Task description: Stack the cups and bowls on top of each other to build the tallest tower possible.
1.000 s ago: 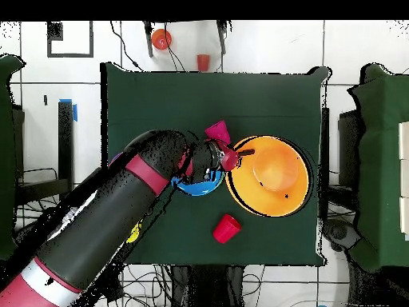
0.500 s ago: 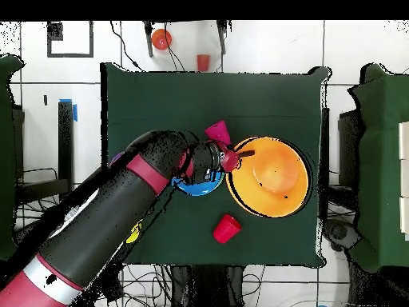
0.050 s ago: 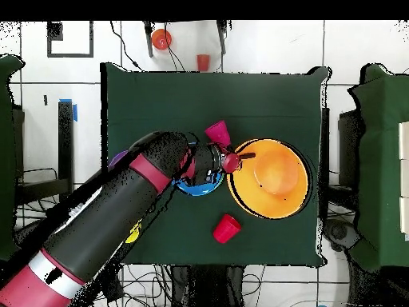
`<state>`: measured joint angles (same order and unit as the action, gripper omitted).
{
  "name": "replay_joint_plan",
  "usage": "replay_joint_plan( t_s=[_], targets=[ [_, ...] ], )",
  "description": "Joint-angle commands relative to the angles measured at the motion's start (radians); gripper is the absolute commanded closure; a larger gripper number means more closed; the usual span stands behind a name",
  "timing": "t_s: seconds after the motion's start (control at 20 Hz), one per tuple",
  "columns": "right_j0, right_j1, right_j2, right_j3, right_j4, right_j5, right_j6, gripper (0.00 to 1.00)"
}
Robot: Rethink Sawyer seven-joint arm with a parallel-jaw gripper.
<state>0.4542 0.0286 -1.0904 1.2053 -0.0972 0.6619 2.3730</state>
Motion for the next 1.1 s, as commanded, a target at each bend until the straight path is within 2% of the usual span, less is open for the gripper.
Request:
replay_joint_plan(
  t_s=[0.05, 0.7, 1.1],
  targets=[
    [-0.02, 0.034, 0.131, -0.009, 0.052, -0.011, 0.186, 1.0],
    [-0.012, 0.037, 0.126, -0.015, 0.061, 0.017, 0.185, 1.0],
    [0.009, 0.068, 0.098, -0.036, 0.085, 0.064, 0.214, 1.0]
  ],
)
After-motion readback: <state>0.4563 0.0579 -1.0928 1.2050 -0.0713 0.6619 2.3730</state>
